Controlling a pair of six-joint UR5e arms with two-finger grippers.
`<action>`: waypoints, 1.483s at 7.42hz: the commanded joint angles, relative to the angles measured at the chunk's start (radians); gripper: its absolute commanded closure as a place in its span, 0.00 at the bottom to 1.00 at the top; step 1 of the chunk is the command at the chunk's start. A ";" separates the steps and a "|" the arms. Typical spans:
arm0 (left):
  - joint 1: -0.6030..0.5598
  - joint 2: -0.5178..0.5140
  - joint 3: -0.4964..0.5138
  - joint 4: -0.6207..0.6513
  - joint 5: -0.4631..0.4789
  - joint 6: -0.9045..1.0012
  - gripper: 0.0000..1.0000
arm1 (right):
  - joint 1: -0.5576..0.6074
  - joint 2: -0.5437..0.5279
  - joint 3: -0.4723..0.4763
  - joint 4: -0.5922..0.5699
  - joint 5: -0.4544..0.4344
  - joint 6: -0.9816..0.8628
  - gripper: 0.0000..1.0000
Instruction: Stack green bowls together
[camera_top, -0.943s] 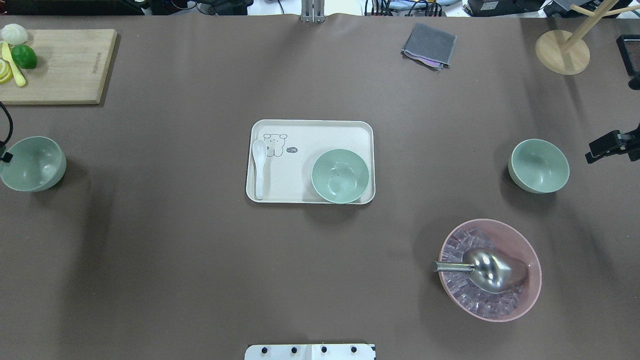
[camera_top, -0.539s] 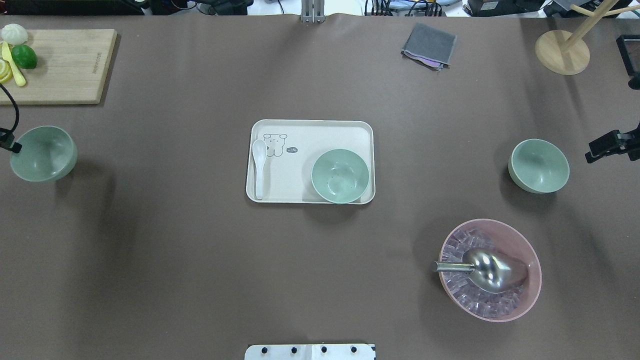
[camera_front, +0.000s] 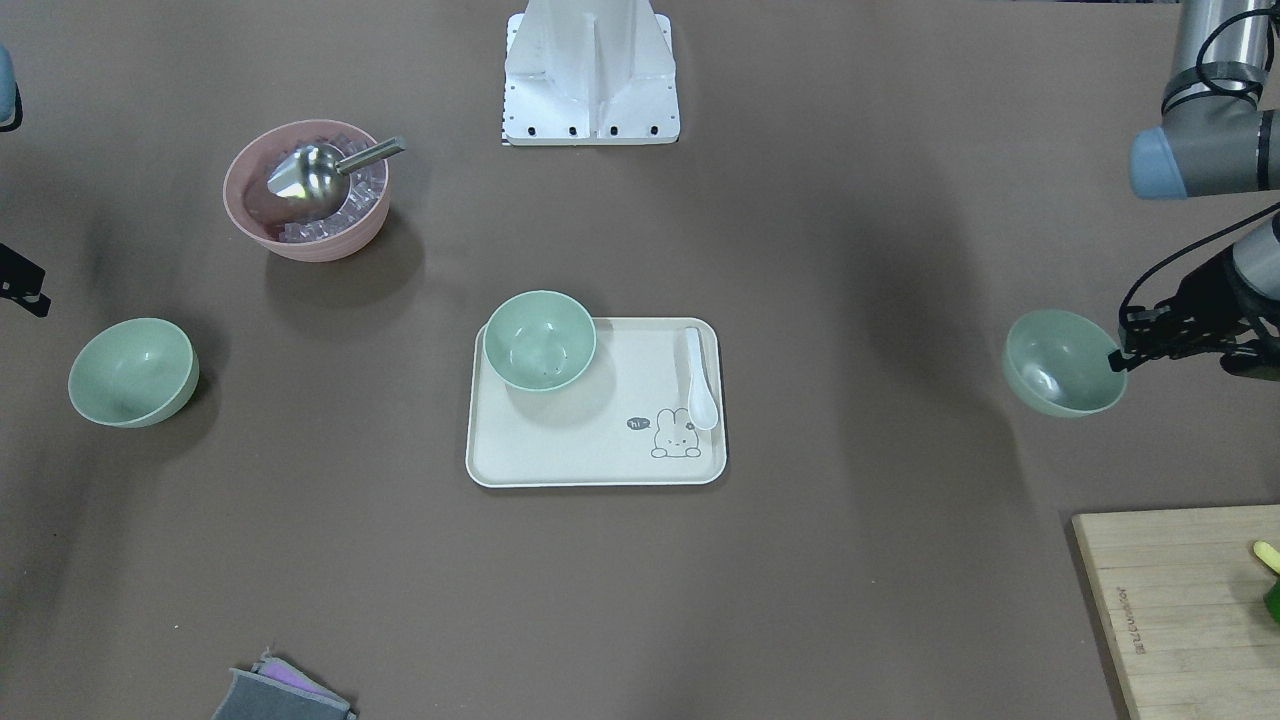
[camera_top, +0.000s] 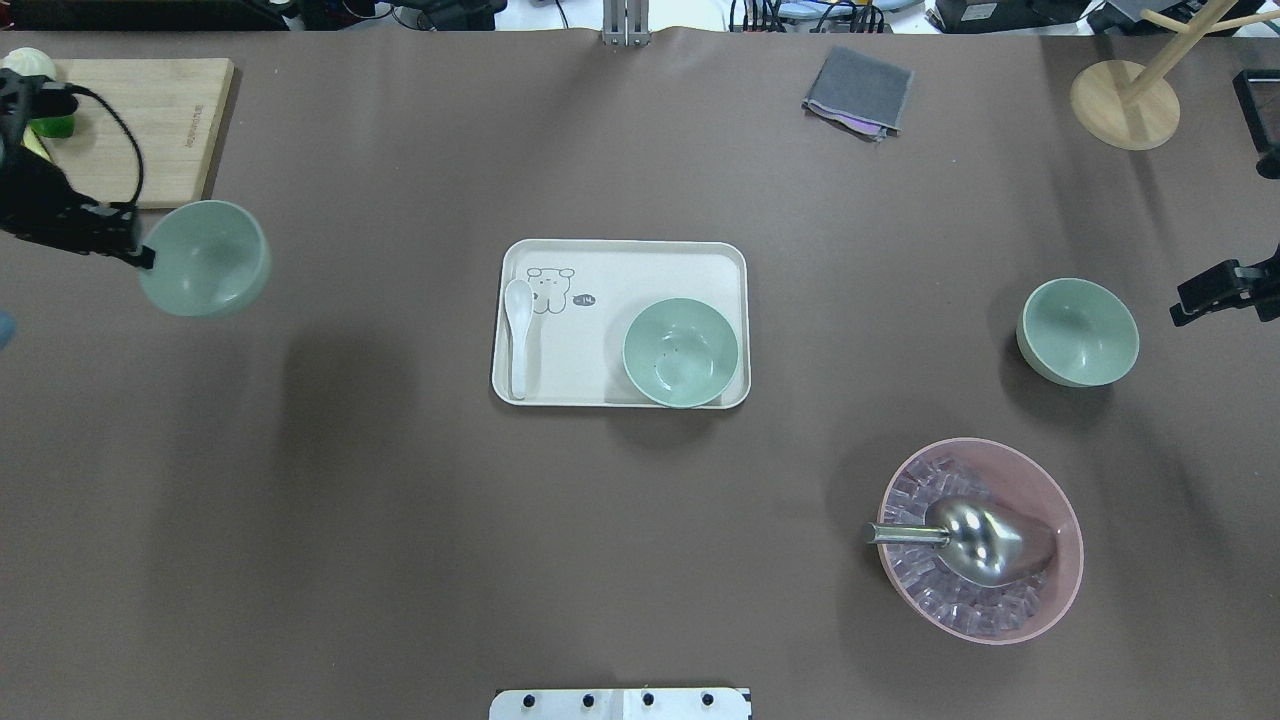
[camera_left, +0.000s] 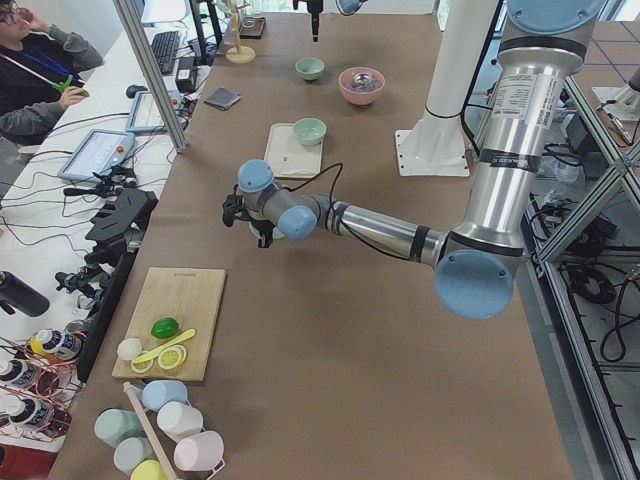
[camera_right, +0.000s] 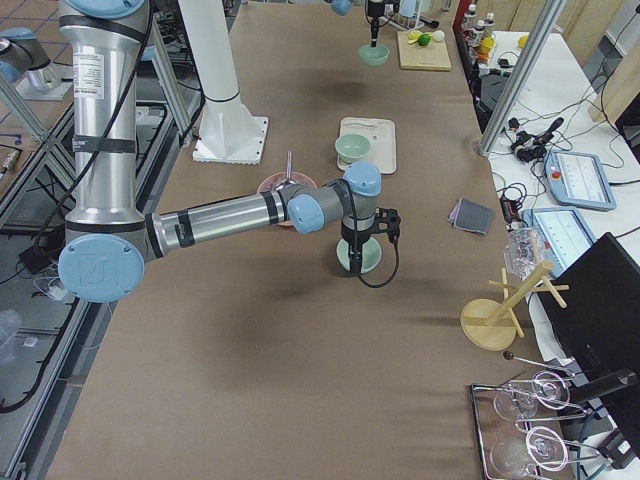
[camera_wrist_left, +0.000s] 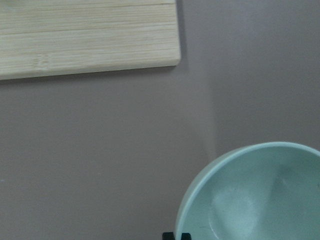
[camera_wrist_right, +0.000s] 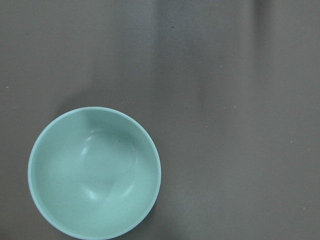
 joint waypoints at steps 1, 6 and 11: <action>0.178 -0.226 -0.074 0.209 0.071 -0.317 1.00 | -0.002 0.003 -0.002 0.000 -0.001 0.001 0.01; 0.472 -0.640 0.104 0.331 0.277 -0.689 1.00 | 0.000 0.006 -0.005 -0.002 0.001 0.001 0.01; 0.526 -0.726 0.245 0.291 0.327 -0.722 1.00 | -0.002 0.006 -0.005 -0.002 0.001 0.001 0.01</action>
